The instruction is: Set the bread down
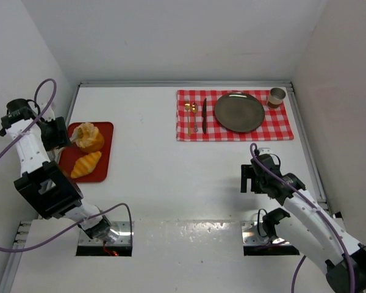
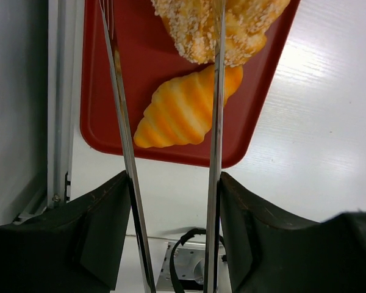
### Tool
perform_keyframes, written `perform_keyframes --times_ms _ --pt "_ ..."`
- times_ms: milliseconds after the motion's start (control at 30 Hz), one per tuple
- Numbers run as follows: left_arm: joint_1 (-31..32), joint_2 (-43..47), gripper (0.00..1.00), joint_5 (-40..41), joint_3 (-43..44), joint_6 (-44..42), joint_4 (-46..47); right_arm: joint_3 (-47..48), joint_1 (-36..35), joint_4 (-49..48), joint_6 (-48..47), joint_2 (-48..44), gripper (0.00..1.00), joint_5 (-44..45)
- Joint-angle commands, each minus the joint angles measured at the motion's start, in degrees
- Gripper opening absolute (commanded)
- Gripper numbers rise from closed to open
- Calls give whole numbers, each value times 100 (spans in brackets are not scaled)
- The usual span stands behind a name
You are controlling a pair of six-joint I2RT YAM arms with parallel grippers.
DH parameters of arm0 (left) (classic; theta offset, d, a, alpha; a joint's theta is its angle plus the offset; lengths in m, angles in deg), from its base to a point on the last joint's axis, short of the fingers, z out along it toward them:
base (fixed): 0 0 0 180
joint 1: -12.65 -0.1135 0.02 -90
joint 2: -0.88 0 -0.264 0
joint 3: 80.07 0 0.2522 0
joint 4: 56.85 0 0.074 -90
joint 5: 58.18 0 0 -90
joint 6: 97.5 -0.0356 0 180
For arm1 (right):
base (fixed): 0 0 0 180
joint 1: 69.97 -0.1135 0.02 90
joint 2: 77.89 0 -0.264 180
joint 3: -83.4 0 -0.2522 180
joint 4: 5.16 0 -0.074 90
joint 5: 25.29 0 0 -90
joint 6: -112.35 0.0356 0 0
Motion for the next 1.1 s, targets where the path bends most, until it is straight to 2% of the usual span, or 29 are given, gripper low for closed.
perform_keyframes --times_ms 0,167,367,500,567,667,967,1067 --pt "-93 24 61 35 -139 41 310 248 -23 64 48 -119 91 39" --pt "-93 -108 60 -395 -402 41 311 178 -6 -6 66 -137 91 30" --pt "-93 -398 57 -457 -596 172 512 204 -15 -6 13 -40 91 30" --pt "-93 -539 44 -352 -474 234 566 205 -14 -15 4 -57 91 39" --pt "-93 -592 32 -352 -421 287 566 187 -14 -24 4 -49 89 39" --pt "-93 -592 21 -421 -236 339 435 169 -14 -59 -5 -49 89 48" --pt "258 -600 17 -615 1424 392 -417 275 -6 -323 -31 232 89 83" --pt "635 -819 17 -747 2240 533 -629 266 -14 -419 -14 364 89 74"
